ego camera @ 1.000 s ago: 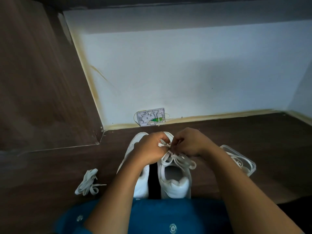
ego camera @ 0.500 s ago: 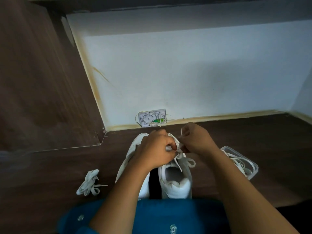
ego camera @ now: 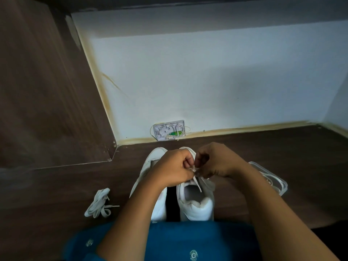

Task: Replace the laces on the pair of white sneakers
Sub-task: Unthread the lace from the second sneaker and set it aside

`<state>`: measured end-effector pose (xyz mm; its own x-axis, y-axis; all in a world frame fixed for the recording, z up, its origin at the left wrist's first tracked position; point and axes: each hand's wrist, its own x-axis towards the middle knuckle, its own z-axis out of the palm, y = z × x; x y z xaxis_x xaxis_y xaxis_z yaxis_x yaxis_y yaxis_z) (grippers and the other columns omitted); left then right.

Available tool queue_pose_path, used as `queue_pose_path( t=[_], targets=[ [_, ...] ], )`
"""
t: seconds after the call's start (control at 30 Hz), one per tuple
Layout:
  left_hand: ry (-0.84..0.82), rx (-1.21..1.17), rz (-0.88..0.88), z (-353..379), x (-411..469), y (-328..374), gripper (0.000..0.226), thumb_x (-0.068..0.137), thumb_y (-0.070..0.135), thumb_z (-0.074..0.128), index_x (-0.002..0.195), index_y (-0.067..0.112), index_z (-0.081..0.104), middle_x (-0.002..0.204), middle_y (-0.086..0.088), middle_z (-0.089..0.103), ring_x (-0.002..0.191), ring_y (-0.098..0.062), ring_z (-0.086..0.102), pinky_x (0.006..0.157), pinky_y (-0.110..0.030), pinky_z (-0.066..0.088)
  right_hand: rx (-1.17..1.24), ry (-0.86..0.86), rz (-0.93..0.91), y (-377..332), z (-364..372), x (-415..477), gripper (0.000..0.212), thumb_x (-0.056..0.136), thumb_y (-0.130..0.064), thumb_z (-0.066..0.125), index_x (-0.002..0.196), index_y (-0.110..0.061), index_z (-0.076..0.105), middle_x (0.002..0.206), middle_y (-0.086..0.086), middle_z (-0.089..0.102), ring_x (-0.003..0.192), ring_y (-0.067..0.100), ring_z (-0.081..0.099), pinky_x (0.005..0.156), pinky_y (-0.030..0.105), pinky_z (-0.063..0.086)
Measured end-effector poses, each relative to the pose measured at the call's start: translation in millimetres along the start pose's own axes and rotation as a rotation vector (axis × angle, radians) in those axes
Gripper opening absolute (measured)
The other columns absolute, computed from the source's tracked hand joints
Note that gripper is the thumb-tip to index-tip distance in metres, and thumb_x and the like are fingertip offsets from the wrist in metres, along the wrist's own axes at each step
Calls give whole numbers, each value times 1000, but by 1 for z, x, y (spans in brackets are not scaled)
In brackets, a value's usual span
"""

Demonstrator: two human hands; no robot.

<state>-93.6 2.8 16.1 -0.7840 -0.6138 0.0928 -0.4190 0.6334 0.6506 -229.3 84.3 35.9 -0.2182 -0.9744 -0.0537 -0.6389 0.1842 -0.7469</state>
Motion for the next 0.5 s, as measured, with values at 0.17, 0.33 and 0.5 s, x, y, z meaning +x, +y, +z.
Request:
queue_pose_path(
  t=[0.17, 0.33, 0.5],
  targets=[
    [28, -33, 12, 5, 3, -3, 26, 76, 2, 68, 66, 22, 55, 62, 10, 51, 55, -2, 46, 60, -23, 42, 306, -31, 146, 3, -1, 4, 26, 75, 17, 63, 77, -8, 57, 66, 9, 54, 51, 18, 57, 51, 28, 55],
    [32, -38, -5, 4, 5, -7, 21, 79, 1, 65, 71, 20, 58, 63, 12, 53, 56, -2, 47, 56, -15, 39, 335, -77, 188, 9, -4, 5, 24, 80, 16, 58, 79, -8, 58, 73, 12, 54, 54, 17, 57, 51, 23, 54],
    [6, -6, 31, 2, 4, -7, 15, 83, -1, 59, 83, 13, 63, 65, 14, 52, 58, 1, 48, 58, -11, 40, 250, 38, 133, 8, -6, 5, 31, 72, 22, 51, 67, -8, 60, 63, 10, 55, 49, 17, 52, 45, 21, 48]
  ],
)
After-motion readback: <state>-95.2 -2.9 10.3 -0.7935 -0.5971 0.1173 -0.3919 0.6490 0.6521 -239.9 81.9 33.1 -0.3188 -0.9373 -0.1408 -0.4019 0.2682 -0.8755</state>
